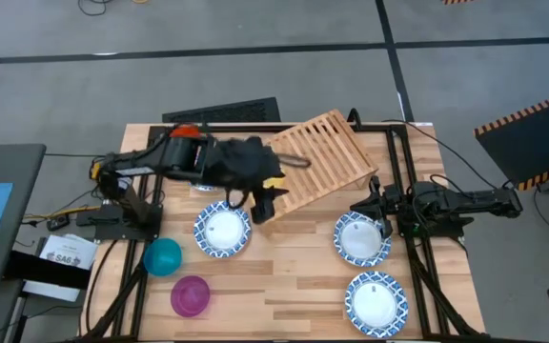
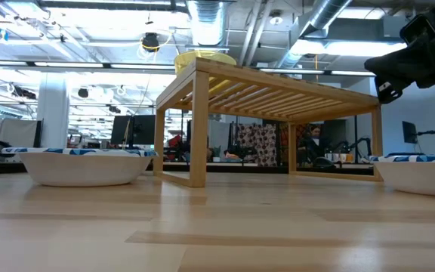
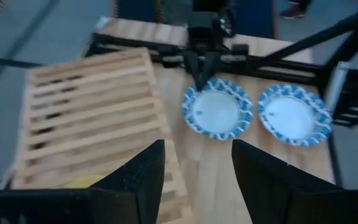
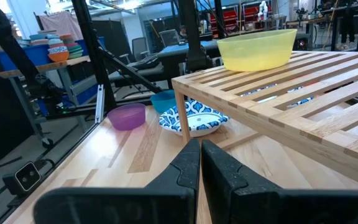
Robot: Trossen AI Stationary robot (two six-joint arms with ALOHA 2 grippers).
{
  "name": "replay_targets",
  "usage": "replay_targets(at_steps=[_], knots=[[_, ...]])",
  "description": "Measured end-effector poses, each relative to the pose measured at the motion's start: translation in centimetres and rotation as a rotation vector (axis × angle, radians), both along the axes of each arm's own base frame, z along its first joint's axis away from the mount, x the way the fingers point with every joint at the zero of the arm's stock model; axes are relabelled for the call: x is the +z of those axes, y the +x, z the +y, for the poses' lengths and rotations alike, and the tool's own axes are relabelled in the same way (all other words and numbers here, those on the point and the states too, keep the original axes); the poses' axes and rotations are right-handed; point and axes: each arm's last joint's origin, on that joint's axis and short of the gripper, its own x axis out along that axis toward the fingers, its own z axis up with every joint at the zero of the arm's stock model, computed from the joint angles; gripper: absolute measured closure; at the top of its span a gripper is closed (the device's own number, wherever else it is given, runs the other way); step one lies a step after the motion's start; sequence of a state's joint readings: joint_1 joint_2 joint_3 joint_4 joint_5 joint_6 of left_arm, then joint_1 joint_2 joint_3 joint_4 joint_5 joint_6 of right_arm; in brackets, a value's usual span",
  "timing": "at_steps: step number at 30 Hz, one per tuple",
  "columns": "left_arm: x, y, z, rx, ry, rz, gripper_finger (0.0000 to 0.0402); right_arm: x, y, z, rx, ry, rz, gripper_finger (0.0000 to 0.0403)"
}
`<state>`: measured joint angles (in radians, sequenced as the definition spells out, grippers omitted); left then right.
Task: Place and stack bowls onto a shelf
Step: Put the middle right white patterned bowl on the shelf
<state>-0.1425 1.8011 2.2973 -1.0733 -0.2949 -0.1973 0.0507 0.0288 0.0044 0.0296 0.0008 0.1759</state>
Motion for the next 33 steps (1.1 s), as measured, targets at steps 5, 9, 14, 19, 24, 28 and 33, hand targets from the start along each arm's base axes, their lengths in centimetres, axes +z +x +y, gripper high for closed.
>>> replay_targets(at_steps=[5, 9, 14, 19, 24, 28, 33], knots=[[-1.9, 0.5, -1.0, 0.076, -0.026, -0.001, 0.0230, 0.0, 0.0, 0.0, 0.000, 0.000, 0.000, 0.0359], [-2.4, -0.6, -0.9, 0.093, -0.099, -0.085, 0.0230, 0.0, 0.0, 0.0, 0.000, 0.000, 0.000, 0.0359], [-3.9, -2.0, -0.9, 0.048, -0.165, -0.262, 0.0230, 0.0, 0.0, 0.0, 0.000, 0.000, 0.000, 0.0359], [-5.0, -5.4, 0.0, 0.030, -0.175, -0.542, 0.0230, 0.5, 0.0, 0.0, 0.003, 0.087, -0.052, 0.0359], [-7.9, -8.7, 1.1, 0.019, -0.198, -0.642, 0.0230, 3.0, -0.5, 0.0, 0.060, 0.383, -0.297, 0.0359], [-9.8, -10.9, 1.8, 0.007, -0.200, -0.626, 0.0230, 4.9, -1.3, -0.2, 0.071, 0.507, -0.510, 0.0359], [-11.4, -12.8, 2.4, 0.018, -0.151, -0.506, 0.0230, 6.0, -2.0, -0.5, 0.027, 0.523, -0.631, 0.0359]])
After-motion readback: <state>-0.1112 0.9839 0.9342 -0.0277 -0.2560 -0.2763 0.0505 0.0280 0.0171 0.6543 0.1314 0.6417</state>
